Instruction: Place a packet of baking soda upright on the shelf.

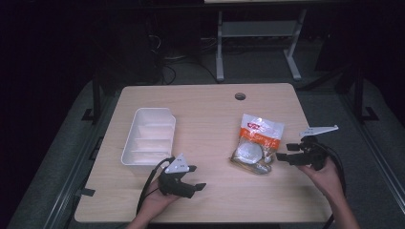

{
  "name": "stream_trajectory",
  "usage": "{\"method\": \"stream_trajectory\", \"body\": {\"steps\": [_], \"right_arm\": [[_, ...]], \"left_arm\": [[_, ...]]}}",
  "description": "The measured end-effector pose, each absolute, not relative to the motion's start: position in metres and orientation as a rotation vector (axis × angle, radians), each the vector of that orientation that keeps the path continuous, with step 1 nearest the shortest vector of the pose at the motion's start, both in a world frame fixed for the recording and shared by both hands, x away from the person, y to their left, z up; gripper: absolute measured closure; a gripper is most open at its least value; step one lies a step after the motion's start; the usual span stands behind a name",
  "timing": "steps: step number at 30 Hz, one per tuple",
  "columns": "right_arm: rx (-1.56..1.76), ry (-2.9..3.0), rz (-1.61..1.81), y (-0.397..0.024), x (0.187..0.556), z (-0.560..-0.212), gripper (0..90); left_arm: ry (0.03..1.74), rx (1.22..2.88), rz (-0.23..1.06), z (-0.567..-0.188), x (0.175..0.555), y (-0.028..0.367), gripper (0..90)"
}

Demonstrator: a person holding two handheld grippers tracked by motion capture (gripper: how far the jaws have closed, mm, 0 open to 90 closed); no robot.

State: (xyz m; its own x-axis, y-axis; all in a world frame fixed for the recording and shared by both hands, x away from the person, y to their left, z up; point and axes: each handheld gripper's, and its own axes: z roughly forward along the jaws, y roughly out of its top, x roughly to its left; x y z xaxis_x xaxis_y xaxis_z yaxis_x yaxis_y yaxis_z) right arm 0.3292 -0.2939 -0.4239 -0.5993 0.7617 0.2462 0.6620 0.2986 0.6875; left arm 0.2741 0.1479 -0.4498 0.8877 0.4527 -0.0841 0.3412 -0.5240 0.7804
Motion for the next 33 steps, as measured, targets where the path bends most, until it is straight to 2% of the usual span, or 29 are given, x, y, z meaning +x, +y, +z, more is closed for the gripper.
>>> {"method": "stream_trajectory", "body": {"steps": [16, 24, 29, 31, 33], "right_arm": [[1.454, 2.443, 1.122, -0.299, 0.373, -0.416, 27.8], [1.529, 2.441, 1.057, -0.3, 0.391, -0.43, 27.4], [1.563, 2.441, 1.09, -0.297, 0.397, -0.442, 30.5], [1.581, 2.44, 1.134, -0.295, 0.4, -0.449, 35.9], [1.582, 2.439, 1.141, -0.294, 0.401, -0.451, 37.3]], "left_arm": [[0.573, 2.164, 0.162, -0.449, 0.274, 0.149, 28.5], [0.572, 2.171, 0.166, -0.45, 0.275, 0.149, 28.5], [0.571, 2.171, 0.168, -0.449, 0.274, 0.149, 28.5], [0.573, 2.169, 0.168, -0.449, 0.274, 0.149, 28.5], [0.573, 2.168, 0.168, -0.449, 0.274, 0.149, 28.5]]}}
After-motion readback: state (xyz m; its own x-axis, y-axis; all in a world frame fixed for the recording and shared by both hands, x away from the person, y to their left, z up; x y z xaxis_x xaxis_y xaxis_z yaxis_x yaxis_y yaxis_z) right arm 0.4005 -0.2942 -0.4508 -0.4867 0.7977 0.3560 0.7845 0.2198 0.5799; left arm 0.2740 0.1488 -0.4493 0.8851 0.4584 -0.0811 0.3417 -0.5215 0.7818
